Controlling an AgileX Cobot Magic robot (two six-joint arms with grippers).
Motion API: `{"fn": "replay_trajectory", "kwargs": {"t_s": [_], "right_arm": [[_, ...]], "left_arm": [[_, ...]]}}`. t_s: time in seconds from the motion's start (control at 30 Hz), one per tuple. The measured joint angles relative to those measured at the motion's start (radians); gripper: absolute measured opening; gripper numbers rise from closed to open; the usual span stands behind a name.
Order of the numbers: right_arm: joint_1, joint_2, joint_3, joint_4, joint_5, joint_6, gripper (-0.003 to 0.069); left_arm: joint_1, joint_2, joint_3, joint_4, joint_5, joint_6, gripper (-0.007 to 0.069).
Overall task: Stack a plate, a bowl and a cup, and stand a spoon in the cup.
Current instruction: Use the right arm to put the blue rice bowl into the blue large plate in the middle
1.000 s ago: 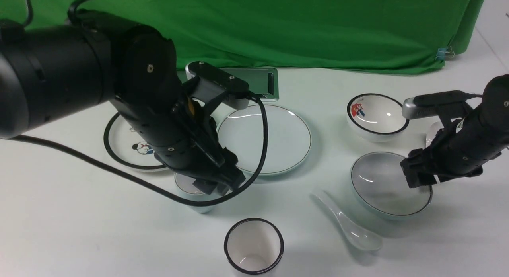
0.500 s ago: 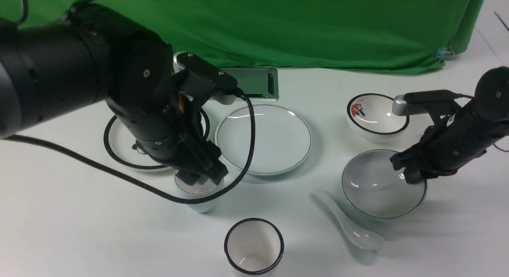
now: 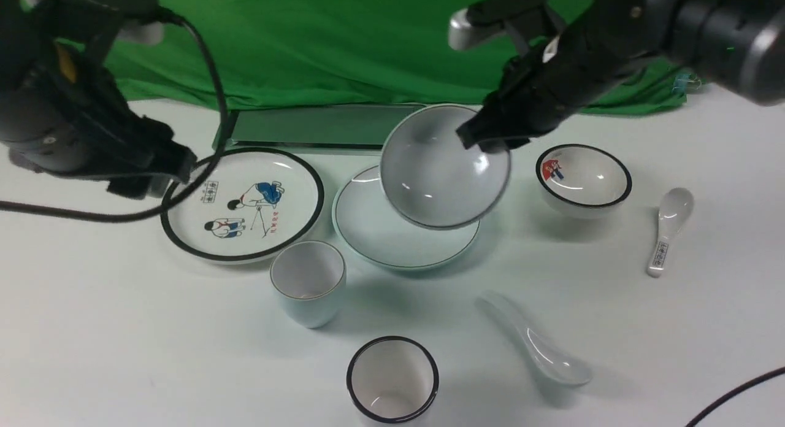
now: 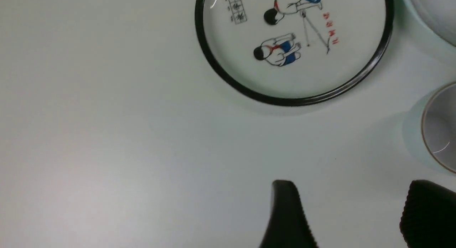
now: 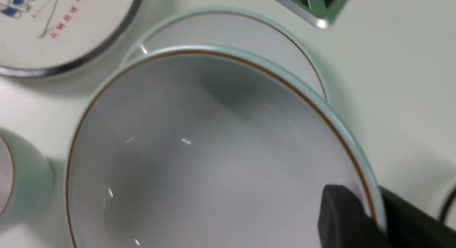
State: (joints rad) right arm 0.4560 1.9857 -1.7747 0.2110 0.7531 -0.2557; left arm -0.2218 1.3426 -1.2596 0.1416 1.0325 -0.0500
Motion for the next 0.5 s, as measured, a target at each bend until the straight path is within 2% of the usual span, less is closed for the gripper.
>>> {"fn": "replay_trajectory", "kwargs": {"t_s": [0.2,0.5], "right_arm": [[-0.006,0.201,-0.181,-0.007,0.011,0.088,0.0076],[-0.013,0.3,-0.223,0.014,0.024,0.144,0.0102]], "left_arm": [[0.046,0.0,0.001,-0.078,-0.018,0.041,0.0379],[0.046,0.024,0.064,-0.171,-0.135,0.087,0.0379]]}}
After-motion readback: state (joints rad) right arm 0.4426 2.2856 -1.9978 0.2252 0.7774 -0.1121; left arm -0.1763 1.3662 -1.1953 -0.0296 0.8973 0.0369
